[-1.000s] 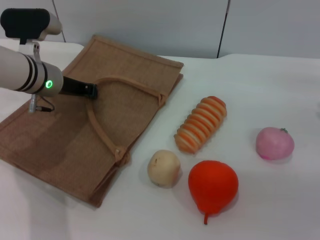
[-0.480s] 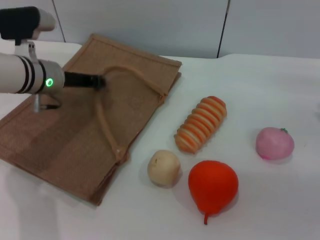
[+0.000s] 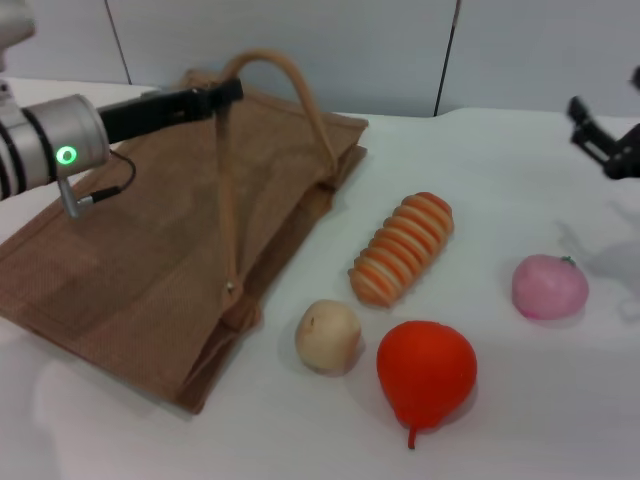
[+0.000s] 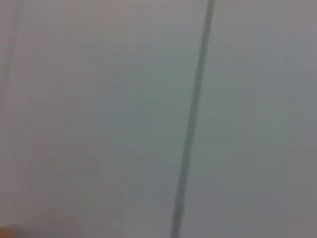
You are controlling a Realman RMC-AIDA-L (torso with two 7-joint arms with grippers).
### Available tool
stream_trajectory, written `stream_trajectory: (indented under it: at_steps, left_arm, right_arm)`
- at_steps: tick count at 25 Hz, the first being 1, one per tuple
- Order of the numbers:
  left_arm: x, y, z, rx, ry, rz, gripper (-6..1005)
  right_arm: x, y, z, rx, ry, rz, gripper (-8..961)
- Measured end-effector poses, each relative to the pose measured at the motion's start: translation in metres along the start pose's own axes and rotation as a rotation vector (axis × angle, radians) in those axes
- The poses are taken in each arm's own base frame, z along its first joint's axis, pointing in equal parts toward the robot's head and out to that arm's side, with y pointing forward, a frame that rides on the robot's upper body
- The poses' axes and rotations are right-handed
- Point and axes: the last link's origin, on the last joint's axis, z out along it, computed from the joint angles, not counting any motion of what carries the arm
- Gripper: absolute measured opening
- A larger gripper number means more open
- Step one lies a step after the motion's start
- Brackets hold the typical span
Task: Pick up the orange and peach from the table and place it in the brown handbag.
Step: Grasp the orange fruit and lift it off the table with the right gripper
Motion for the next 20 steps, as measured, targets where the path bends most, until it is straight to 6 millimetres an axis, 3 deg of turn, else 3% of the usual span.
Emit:
stream_trajectory:
  at_steps: [6,16,20]
  left_arm:
    - [0.001,0.011,-0.018,-0.110,0.134,0.029,122]
    - [0.005,0.018,-0.035,-0.187,0.251,0.022,125]
    - [0.006,0.018,-0.042,-0.203,0.302,0.015,126]
  right_arm:
    - [-0.001,0.006,0.010,-0.247,0.124,0.060,835]
    - [-0.020,0.020,-0.001,-0.695,0.351,0.162,835]
    - [-0.024,0.037,-0.001,-0.852,0.442,0.172,835]
